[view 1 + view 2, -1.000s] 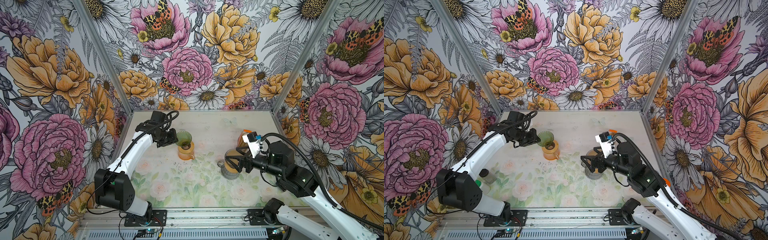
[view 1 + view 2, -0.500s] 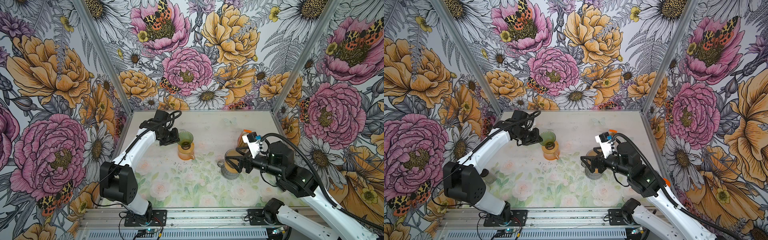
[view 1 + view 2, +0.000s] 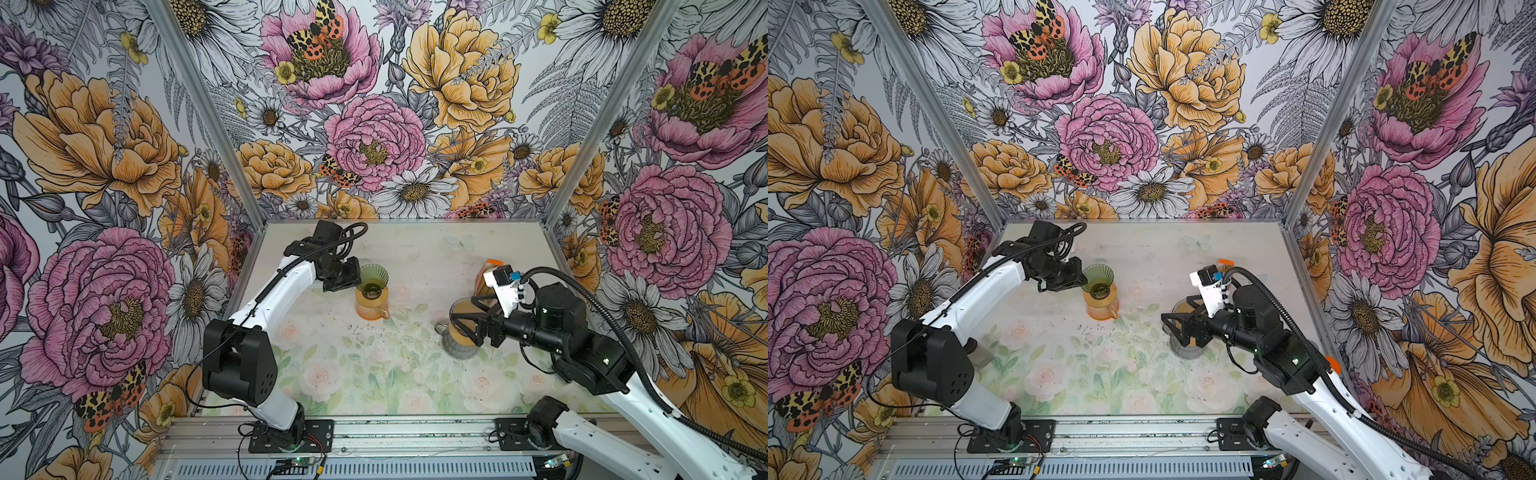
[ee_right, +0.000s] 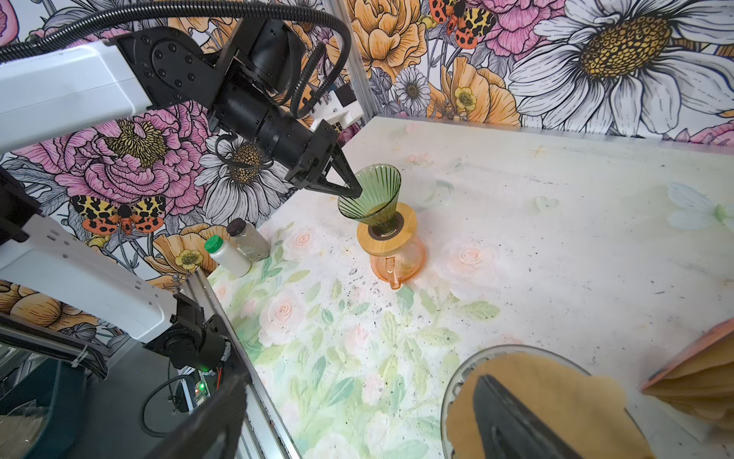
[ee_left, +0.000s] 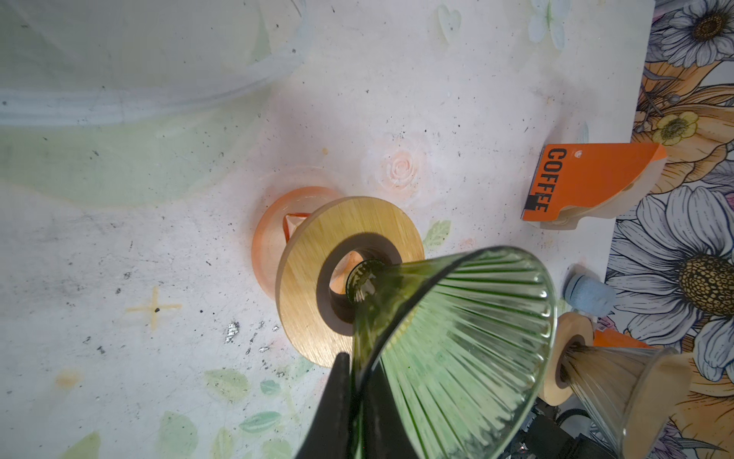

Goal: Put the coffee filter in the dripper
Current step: 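Lower the green dripper's base into the bamboo ring's hole with the left gripper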

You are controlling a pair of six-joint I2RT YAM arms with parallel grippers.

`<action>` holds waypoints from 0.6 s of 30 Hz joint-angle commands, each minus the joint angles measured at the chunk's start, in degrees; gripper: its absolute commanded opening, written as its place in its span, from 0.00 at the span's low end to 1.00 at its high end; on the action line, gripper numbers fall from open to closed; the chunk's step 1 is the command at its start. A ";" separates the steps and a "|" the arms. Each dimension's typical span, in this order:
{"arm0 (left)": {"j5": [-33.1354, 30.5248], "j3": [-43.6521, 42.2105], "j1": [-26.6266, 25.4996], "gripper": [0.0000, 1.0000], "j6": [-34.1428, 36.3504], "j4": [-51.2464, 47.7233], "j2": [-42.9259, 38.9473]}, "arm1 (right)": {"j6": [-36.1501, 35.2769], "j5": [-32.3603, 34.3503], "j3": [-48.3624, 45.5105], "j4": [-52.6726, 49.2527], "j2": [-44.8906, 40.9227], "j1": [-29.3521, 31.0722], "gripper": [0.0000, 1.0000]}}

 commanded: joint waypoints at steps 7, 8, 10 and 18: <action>-1.56 1.20 -0.19 0.10 1.19 0.26 1.28 | 0.54 -0.39 -0.69 0.53 -0.47 -0.28 0.91; -1.63 1.22 -0.14 0.10 1.19 0.29 1.31 | 0.54 -0.39 -0.70 0.57 -0.38 -0.28 0.91; -1.68 1.21 -0.28 0.10 1.23 0.28 1.56 | 0.55 -0.32 -0.75 0.53 -0.37 -0.28 0.91; -2.11 1.20 -0.28 0.10 1.41 0.30 1.92 | 0.57 -0.38 -0.89 0.58 -0.30 -0.28 0.91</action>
